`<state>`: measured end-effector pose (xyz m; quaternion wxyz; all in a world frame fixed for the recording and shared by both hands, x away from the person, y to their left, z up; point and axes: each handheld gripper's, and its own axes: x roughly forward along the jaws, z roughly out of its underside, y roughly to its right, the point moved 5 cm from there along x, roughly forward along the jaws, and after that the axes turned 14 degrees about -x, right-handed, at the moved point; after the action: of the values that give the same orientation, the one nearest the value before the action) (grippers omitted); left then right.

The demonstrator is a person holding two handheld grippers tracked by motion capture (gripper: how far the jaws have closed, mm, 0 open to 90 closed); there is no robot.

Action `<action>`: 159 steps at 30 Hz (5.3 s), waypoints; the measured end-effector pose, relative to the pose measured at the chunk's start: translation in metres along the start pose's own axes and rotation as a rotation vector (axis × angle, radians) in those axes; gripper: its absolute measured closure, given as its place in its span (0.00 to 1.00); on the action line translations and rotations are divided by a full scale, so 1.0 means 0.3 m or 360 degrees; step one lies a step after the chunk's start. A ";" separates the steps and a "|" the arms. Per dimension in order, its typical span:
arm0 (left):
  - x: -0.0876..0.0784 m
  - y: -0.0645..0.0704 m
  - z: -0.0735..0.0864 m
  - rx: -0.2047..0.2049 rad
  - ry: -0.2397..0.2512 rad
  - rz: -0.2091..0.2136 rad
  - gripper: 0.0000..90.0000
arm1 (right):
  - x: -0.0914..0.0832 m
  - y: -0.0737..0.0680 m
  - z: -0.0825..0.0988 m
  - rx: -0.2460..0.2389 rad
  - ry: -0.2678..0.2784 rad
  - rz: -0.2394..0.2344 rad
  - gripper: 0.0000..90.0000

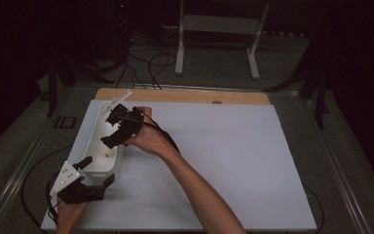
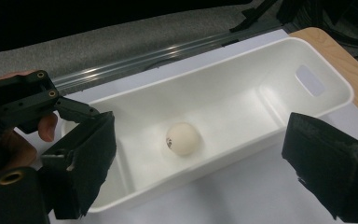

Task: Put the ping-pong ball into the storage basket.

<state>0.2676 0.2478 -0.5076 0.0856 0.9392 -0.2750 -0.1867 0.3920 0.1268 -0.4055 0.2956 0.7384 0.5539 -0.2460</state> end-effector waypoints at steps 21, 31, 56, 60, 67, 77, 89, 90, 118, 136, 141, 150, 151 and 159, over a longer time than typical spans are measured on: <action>0.001 0.001 0.001 -0.0002 -0.0002 -0.0004 0.00 | -0.094 0.003 0.036 -0.0018 0.0007 0.0043 0.09; 0.000 -0.001 0.000 0.0002 -0.0003 -0.0004 0.00 | -0.126 0.004 0.078 0.0023 -0.0002 0.0048 0.09; 0.002 0.000 0.001 -0.0007 -0.0002 -0.0008 0.00 | -0.215 0.003 0.188 0.0069 0.0066 0.0092 0.09; 0.002 0.000 0.001 -0.0003 -0.0005 -0.0007 0.00 | -0.231 0.003 0.204 0.0080 0.0082 0.0105 0.09; 0.002 -0.002 0.001 -0.0002 -0.0011 -0.0013 0.00 | -0.263 0.002 0.228 0.0084 0.0103 0.0133 0.09; 0.005 -0.002 0.002 -0.0005 -0.0015 -0.0022 0.00 | -0.310 0.020 0.269 0.0111 0.0126 0.0197 0.09; 0.006 -0.002 0.002 -0.0003 -0.0017 -0.0026 0.00 | -0.355 0.035 0.341 0.0169 0.0160 0.0252 0.08; 0.006 -0.002 0.002 -0.0003 -0.0017 -0.0027 0.00 | -0.358 0.035 0.346 0.0179 0.0160 0.0256 0.08; 0.013 0.008 -0.001 -0.0012 -0.0028 -0.0038 0.00 | -0.487 0.034 0.560 0.0329 0.0220 0.0376 0.08; 0.012 0.006 -0.004 -0.0034 -0.0024 -0.0053 0.00 | -0.590 0.010 0.736 0.0426 0.0314 0.0521 0.08; 0.010 -0.001 -0.008 -0.0058 -0.0017 -0.0068 0.00 | -0.625 -0.011 0.818 0.0458 0.0342 0.0574 0.08; 0.005 -0.015 -0.016 -0.0094 0.0002 -0.0098 0.00 | -0.684 -0.042 0.947 0.0533 0.0386 0.0712 0.08; 0.004 -0.015 -0.017 -0.0096 0.0005 -0.0100 0.00 | -0.690 -0.047 0.964 0.0536 0.0394 0.0725 0.08; 0.001 -0.020 -0.022 -0.0109 0.0023 -0.0104 0.00 | -0.731 -0.088 1.079 0.0537 0.0442 0.0857 0.08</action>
<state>0.2732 0.2531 -0.5034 0.1135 0.9456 -0.2371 -0.1918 0.2965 -0.2447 -0.4861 0.1455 0.9231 0.3254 -0.1446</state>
